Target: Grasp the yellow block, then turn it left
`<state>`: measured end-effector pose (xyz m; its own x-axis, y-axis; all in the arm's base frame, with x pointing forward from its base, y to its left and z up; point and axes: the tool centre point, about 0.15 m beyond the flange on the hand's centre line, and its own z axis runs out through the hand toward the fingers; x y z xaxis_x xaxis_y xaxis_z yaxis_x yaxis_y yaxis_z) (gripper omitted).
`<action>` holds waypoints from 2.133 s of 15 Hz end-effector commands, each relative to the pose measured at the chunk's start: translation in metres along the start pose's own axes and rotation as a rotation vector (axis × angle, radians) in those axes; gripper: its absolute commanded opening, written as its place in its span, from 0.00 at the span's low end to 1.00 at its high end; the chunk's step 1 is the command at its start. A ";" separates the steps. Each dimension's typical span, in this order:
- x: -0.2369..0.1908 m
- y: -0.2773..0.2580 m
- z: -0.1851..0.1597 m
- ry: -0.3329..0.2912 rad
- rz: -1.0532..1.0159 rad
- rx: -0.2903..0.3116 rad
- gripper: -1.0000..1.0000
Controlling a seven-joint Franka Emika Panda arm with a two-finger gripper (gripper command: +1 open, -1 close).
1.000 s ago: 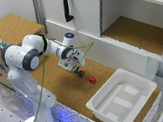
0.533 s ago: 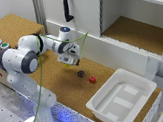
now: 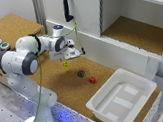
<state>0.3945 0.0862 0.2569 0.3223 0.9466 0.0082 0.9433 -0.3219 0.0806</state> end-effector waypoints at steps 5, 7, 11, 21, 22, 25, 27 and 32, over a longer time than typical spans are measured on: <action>0.022 -0.017 0.021 0.079 -0.343 0.034 0.00; 0.026 -0.027 0.024 0.073 -0.393 0.027 0.00; 0.040 -0.003 0.026 0.040 -0.296 0.090 1.00; 0.015 -0.029 -0.062 0.083 -0.262 0.126 1.00; 0.006 -0.034 -0.070 0.079 -0.232 0.135 1.00; -0.028 -0.037 -0.075 0.053 -0.066 0.158 1.00; -0.055 -0.023 -0.065 0.025 0.161 0.186 1.00; -0.118 0.018 -0.041 -0.016 0.742 0.149 1.00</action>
<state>0.3585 0.0360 0.3167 0.6144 0.7888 -0.0181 0.7861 -0.6139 -0.0720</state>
